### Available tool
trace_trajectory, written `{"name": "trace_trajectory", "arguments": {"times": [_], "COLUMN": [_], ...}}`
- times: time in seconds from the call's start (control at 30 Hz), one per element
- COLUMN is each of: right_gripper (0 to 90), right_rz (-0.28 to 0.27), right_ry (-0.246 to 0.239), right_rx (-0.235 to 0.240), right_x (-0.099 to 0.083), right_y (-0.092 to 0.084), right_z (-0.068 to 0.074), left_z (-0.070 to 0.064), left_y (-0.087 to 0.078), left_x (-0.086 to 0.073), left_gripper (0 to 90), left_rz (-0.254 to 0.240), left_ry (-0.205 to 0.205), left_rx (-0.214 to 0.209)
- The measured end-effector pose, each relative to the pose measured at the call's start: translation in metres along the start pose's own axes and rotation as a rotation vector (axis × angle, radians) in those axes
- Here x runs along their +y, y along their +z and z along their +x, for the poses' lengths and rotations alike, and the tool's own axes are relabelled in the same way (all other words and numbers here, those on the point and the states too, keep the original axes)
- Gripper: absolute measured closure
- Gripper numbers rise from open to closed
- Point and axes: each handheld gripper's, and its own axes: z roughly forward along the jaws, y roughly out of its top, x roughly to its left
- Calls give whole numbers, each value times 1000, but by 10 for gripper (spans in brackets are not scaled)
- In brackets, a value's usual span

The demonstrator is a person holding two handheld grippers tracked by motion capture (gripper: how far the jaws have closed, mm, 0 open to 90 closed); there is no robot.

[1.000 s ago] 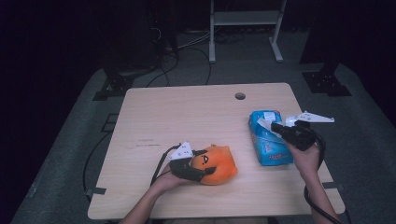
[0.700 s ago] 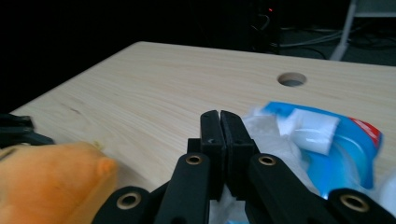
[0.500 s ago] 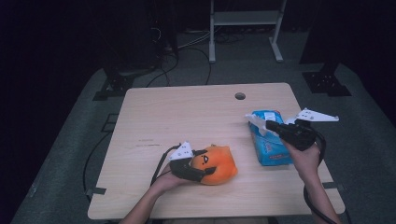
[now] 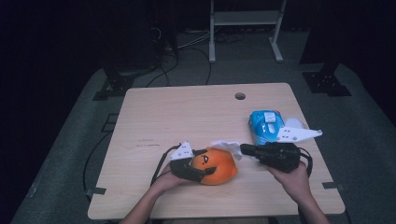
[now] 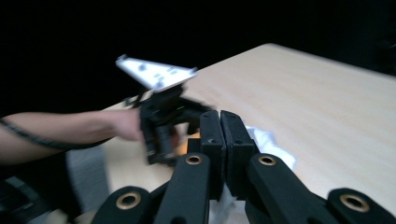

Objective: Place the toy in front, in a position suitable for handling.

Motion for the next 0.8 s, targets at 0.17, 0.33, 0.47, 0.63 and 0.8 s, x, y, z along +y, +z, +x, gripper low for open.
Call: {"name": "trace_trajectory", "arguments": {"times": [0.17, 0.33, 0.47, 0.63, 0.8], "right_gripper": [881, 877, 852, 700, 628], "right_rz": [56, 124, 169, 181, 188], "right_ry": [47, 128, 131, 76, 50], "right_rx": [76, 73, 29, 8, 19], "right_x": [-10, -30, -41, -43, -48], "right_y": [25, 62, 80, 84, 89], "right_z": [-6, -36, -45, -39, -31], "left_z": [0, -2, -2, -3, -6], "left_y": [0, 0, 0, 1, 0], "left_x": [0, 0, 0, 0, 1], "left_gripper": [225, 223, 217, 213, 201], "left_rz": [-2, -2, 1, 10, 31], "left_ry": [14, 32, 35, 52, 79], "left_rx": [-4, -10, -12, -17, -17]}}
